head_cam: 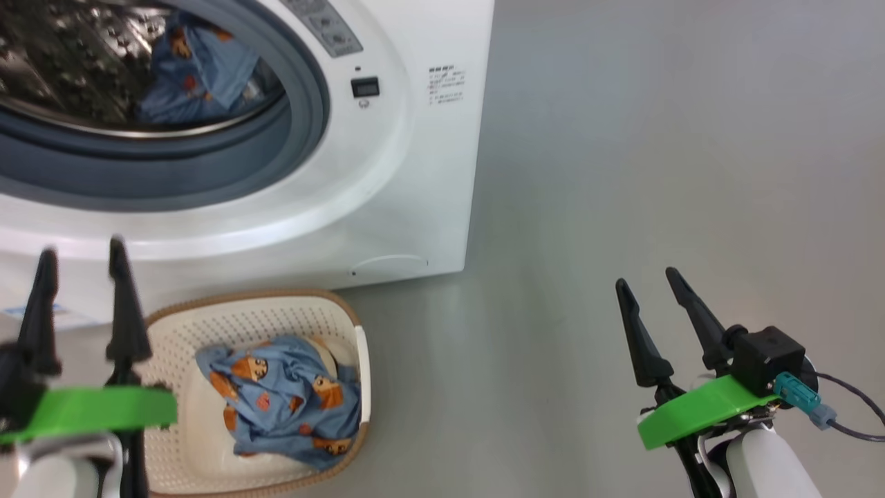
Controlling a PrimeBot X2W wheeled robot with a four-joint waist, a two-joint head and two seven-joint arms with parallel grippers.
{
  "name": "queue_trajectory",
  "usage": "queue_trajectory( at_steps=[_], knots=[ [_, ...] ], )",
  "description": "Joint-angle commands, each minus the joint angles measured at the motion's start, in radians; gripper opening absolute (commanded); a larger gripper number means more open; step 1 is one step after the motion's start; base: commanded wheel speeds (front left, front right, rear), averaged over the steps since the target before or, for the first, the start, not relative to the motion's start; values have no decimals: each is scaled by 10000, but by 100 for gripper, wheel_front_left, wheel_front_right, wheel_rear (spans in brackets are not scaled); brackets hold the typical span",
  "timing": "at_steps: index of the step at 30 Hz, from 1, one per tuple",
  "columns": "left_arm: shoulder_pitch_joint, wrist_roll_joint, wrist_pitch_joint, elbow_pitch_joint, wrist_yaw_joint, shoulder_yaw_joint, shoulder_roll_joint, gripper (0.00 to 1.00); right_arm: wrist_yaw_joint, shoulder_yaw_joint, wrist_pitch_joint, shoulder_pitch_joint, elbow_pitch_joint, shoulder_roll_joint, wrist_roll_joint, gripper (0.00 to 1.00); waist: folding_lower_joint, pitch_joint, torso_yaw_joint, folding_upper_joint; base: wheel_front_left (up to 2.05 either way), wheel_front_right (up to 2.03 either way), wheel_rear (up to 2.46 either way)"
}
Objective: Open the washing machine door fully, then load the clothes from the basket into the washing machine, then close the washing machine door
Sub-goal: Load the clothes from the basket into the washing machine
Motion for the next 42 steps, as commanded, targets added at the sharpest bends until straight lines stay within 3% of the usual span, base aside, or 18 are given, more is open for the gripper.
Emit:
queue_trajectory(
  at_steps=[1,11,22,33,42],
  knots=[
    [161,87,-80,-362,155,568,233,100,16,248,-48,148,-216,74,-24,100,1,-472,-170,-1,0,0,0],
    [2355,896,-81,-745,210,1474,-490,100,16,318,-48,537,-90,74,-48,100,1,-1375,-339,-1,0,0,0],
    [4134,2152,-81,-962,-186,1962,-1213,100,16,292,-48,1046,-131,74,-239,100,1,-2161,-548,-1,0,0,0],
    [5010,2947,-81,-999,-613,2532,-1956,100,16,294,-48,1333,-271,74,-471,100,1,-2598,-614,-1,0,0,0],
    [5199,3382,-82,-1016,-893,2729,-2234,100,16,267,-48,1431,-392,74,-581,100,1,-2645,-586,-1,0,0,0]
  ],
)
